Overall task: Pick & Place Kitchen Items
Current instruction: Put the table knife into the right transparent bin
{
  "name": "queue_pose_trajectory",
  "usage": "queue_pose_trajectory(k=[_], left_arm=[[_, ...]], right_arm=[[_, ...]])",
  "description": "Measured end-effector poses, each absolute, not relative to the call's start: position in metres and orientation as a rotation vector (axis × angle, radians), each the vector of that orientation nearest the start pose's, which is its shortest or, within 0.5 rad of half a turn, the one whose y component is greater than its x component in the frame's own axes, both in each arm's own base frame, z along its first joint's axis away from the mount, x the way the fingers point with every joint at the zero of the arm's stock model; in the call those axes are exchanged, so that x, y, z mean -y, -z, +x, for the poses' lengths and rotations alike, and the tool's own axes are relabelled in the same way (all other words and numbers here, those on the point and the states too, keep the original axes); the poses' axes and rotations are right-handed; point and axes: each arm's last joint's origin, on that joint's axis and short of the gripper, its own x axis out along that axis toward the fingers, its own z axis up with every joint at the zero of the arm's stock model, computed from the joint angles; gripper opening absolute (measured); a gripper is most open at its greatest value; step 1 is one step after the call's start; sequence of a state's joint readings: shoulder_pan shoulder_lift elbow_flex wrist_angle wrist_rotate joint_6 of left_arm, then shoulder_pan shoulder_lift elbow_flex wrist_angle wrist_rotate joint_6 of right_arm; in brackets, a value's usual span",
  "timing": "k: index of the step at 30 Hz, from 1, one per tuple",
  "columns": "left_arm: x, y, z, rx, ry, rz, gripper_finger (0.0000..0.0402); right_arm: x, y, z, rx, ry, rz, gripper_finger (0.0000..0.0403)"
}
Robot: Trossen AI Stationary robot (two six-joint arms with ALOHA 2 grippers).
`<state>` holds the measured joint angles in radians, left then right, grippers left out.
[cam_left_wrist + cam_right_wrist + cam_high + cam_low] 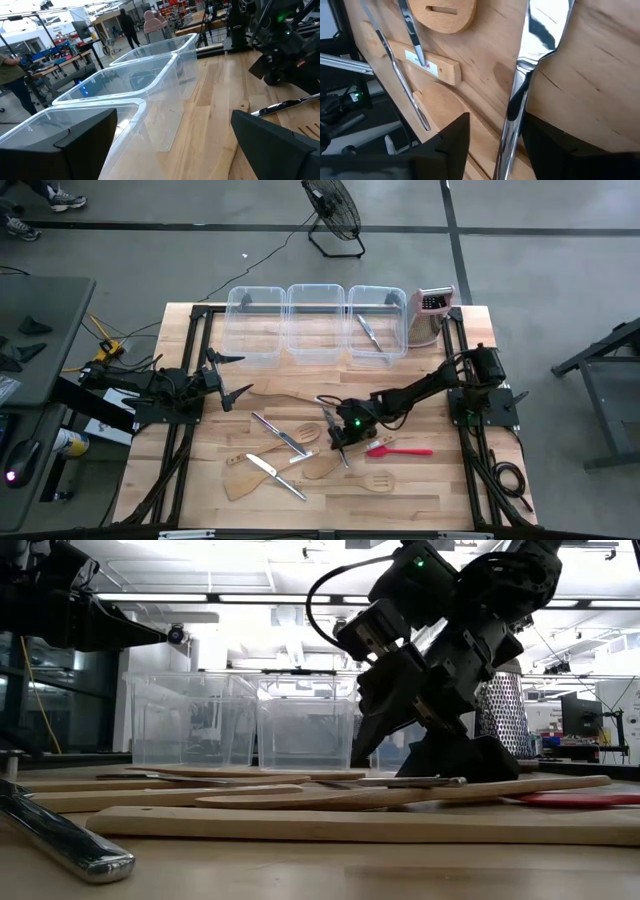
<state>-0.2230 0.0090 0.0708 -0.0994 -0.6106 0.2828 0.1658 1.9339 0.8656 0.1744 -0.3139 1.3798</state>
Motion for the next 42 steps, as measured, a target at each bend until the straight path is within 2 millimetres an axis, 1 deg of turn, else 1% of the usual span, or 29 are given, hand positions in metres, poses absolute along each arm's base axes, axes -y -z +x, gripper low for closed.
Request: queue_pose_trajectory(k=[8, 17, 32, 42], left_arm=[[0.003, -0.177, 0.09, -0.089, -0.38, 0.294, 0.0388], [0.003, -0.177, 0.09, -0.089, -0.381, 0.295, 0.0388], [0.003, -0.177, 0.09, -0.089, -0.38, 0.295, 0.0388], [0.003, -0.177, 0.09, -0.089, -0.38, 0.295, 0.0388]], right_arm=[[-0.064, -0.088, 0.336, -1.063, 0.31, 1.304, 0.0075], [-0.063, -0.088, 0.336, -1.05, 0.328, 1.305, 0.0018], [-0.065, -0.09, 0.335, -1.077, 0.27, 1.31, 0.0015], [-0.066, -0.114, 0.33, -1.063, 0.203, 1.296, 0.0015]])
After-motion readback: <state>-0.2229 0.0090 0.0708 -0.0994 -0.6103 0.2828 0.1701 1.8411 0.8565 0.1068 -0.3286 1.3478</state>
